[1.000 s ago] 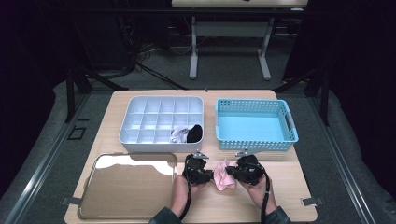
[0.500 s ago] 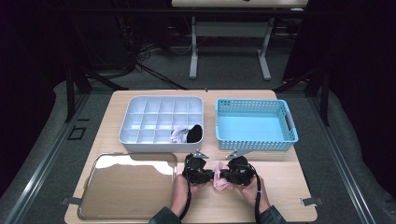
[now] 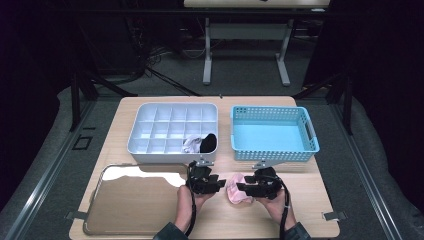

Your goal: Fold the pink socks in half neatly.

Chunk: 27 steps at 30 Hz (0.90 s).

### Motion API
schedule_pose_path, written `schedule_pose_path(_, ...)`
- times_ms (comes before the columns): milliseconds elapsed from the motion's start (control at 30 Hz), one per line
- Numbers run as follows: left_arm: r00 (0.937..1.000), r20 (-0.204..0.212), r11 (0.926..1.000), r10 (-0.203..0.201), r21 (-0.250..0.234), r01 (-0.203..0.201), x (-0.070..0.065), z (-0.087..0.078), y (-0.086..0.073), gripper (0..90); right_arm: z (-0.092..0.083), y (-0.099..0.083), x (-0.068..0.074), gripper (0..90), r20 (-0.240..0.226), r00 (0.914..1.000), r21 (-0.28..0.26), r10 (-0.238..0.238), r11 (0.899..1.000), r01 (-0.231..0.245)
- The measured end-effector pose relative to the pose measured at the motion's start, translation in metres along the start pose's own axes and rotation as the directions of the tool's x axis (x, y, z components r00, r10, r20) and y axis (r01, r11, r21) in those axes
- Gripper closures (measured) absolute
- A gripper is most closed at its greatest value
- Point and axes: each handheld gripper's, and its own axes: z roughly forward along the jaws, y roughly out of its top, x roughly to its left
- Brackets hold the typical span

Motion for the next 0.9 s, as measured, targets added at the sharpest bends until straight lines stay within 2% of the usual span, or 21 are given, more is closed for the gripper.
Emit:
schedule_pose_path(33, 0.9999, 0.0, 0.9998, 0.017, -0.009, -0.017, -0.003, -0.003, 0.003, 61.6, -0.009, -0.002, -0.004, 51.5, 0.012, 0.9998, -0.013, 0.017, 1.0, -0.017)
schedule_pose_path(67, 0.9999, 0.0, 0.9998, 0.017, -0.009, -0.017, -0.003, -0.003, 0.003, 62.0, -0.009, -0.002, -0.004, 51.5, 0.012, 0.9998, -0.013, 0.017, 1.0, -0.017)
schedule_pose_path(100, 0.9994, 0.006, 0.9993, 0.034, -0.015, -0.034, -0.008, -0.004, 0.005, 62.0, -0.011, -0.003, -0.005, 51.4, 0.018, 0.9993, -0.024, 0.032, 0.999, -0.032)
schedule_pose_path(133, 0.999, 0.007, 0.9989, 0.044, -0.016, -0.044, -0.01, -0.005, 0.006, 63.9, -0.018, -0.007, -0.011, 51.5, 0.042, 0.9967, -0.038, 0.069, 0.997, -0.068)
schedule_pose_path(167, 0.9981, 0.015, 0.998, 0.059, -0.021, -0.059, -0.013, -0.005, 0.007, 63.9, -0.018, -0.007, -0.011, 51.5, 0.042, 0.9967, -0.038, 0.069, 0.997, -0.068)
schedule_pose_path(233, 0.9937, 0.033, 0.9942, 0.107, -0.018, -0.106, -0.021, -0.002, 0.01, 66.9, -0.022, -0.014, -0.019, 51.7, 0.05, 0.9917, -0.043, 0.118, 0.992, -0.116)
schedule_pose_path(267, 0.9937, 0.033, 0.9942, 0.107, -0.018, -0.106, -0.021, -0.002, 0.01, 68.7, -0.022, -0.014, -0.019, 51.7, 0.05, 0.9917, -0.043, 0.118, 0.992, -0.116)
schedule_pose_path(300, 0.991, 0.057, 0.9925, 0.122, -0.02, -0.121, -0.024, 0.0, 0.01, 68.7, -0.022, -0.015, -0.021, 51.9, 0.051, 0.991, -0.037, 0.124, 0.992, -0.122)
schedule_pose_path(367, 0.986, 0.064, 0.9879, 0.154, 0.005, -0.155, -0.029, 0.004, 0.011, 73.5, -0.02, -0.02, -0.024, 52.2, 0.05, 0.9883, -0.023, 0.144, 0.989, -0.143)
schedule_pose_path(400, 0.9804, 0.082, 0.9829, 0.179, 0.028, -0.182, -0.032, 0.01, 0.01, 74.6, -0.016, -0.023, -0.025, 53.0, 0.059, 0.9861, -0.014, 0.155, 0.988, -0.155)
schedule_pose_path(433, 0.9804, 0.082, 0.9829, 0.179, 0.028, -0.182, -0.032, 0.01, 0.01, 75.6, -0.015, -0.024, -0.025, 53.0, 0.05, 0.9857, -0.004, 0.161, 0.987, -0.161)
schedule_pose_path(500, 0.9735, 0.047, 0.9717, 0.224, 0.067, -0.227, -0.035, 0.014, 0.008, 77.0, -0.013, -0.025, -0.024, 53.1, 0.052, 0.9841, 0.006, 0.17, 0.985, -0.171)
schedule_pose_path(533, 0.9728, 0.05, 0.9704, 0.226, 0.074, -0.23, -0.035, 0.017, 0.007, 78.5, -0.011, -0.025, -0.024, 54.1, 0.052, 0.9836, 0.012, 0.173, 0.985, -0.174)
schedule_pose_path(567, 0.9714, 0.034, 0.967, 0.235, 0.093, -0.237, -0.034, 0.021, 0.004, 79.5, -0.007, -0.026, -0.023, 54.6, 0.048, 0.983, 0.025, 0.177, 0.984, -0.179)
schedule_pose_path(767, 0.9748, 0.035, 0.9686, 0.22, 0.11, -0.223, -0.029, 0.029, -0.002, 80.7, -0.001, -0.027, -0.023, 56.6, 0.044, 0.9791, 0.039, 0.198, 0.979, -0.2)
schedule_pose_path(900, 0.9769, 0.032, 0.9701, 0.211, 0.115, -0.214, -0.027, 0.032, -0.005, 81.8, 0.003, -0.027, -0.022, 62.4, 0.045, 0.9792, 0.053, 0.198, 0.978, -0.2)
